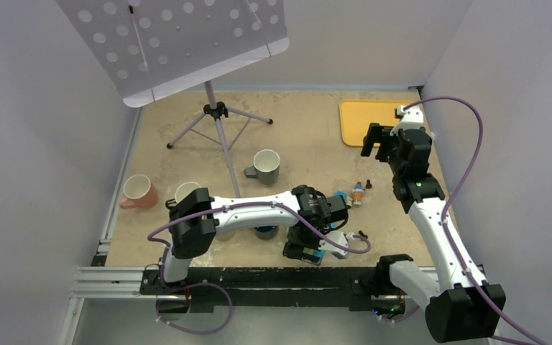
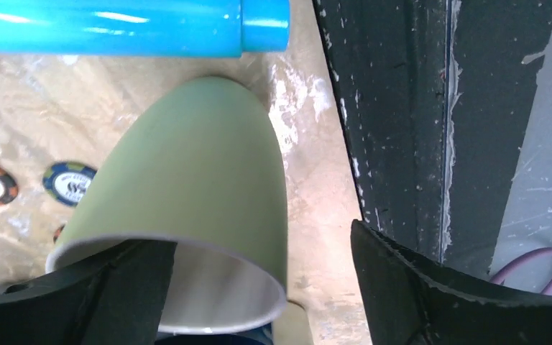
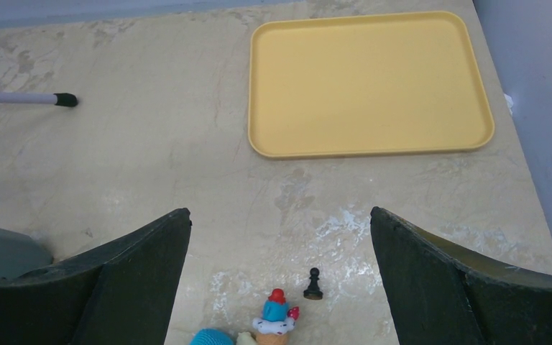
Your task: Turn the mug right side up
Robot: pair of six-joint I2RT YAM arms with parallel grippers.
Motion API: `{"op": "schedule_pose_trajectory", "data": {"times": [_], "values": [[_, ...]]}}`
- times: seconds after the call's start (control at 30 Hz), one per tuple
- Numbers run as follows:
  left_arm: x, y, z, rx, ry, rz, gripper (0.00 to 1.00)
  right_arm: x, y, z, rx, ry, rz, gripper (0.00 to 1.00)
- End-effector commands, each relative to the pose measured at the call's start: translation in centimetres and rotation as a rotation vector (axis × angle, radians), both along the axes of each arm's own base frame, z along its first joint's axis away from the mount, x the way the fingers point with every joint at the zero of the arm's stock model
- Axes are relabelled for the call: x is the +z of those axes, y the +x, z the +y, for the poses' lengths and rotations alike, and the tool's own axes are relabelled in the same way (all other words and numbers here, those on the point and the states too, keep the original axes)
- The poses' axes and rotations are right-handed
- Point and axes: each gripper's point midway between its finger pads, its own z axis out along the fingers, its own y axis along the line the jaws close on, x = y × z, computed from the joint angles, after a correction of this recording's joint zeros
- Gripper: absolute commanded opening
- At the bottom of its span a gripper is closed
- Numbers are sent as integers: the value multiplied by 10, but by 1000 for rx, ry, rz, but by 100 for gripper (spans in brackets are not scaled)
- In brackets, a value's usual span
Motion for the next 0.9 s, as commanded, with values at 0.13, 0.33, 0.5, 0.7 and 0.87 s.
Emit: {"op": "schedule_pose_trajectory", "data": {"times": [0.13,0.33,0.5,0.7,0.87], "values": [[132,23,14,72,-303,-183,100,11,7,8,50,11,-54,98],[205,94,77,459,-609,-346,100,7,5,22,117,59,-126,98],[226,147,179,836,-757,-575,100,-4,5,23,107,86,-158,98],[166,168,289,1167,-651,-762,100,-1,1,13,38,127,-240,98],[112,166,334,1366,-670,-716,100,-2,-5,-3,-74,178,-290,98]]}}
